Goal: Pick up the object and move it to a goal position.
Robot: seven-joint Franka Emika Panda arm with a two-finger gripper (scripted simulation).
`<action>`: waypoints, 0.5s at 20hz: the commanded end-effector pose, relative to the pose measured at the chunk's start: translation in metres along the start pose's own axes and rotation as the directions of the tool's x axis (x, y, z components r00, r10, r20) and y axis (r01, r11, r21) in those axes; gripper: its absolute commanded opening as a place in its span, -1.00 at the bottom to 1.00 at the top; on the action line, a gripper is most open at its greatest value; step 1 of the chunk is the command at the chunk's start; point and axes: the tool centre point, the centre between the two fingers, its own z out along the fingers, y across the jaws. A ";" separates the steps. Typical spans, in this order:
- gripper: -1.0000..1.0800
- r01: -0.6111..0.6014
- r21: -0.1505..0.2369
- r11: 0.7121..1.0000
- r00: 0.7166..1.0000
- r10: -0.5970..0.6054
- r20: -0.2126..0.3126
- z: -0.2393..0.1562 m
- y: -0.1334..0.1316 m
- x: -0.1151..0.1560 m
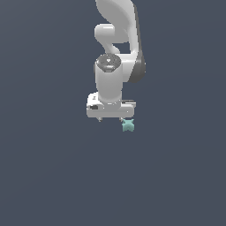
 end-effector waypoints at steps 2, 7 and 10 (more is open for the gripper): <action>0.92 0.000 0.001 1.000 1.000 0.000 0.001 0.000 0.000 0.000; 0.92 -0.010 0.018 1.000 0.999 0.009 0.036 0.013 -0.006 -0.010; 0.92 -0.014 0.026 1.000 0.999 0.013 0.051 0.018 -0.008 -0.014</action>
